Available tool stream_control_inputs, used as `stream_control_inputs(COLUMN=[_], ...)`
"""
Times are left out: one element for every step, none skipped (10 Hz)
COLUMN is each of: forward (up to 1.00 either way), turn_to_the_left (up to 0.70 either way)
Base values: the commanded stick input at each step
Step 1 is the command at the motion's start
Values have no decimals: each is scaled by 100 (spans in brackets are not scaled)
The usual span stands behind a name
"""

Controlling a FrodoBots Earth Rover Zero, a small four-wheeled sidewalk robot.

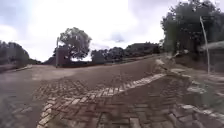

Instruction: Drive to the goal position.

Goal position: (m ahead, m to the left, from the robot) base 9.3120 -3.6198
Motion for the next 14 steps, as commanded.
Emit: stream_control_inputs(forward=[70,70,70,70,70,70,70,70,70,70,70,70,70,70], turn_to_the_left=[0,0,0,0,10,23,7,0,0,0,0,0,0,0])
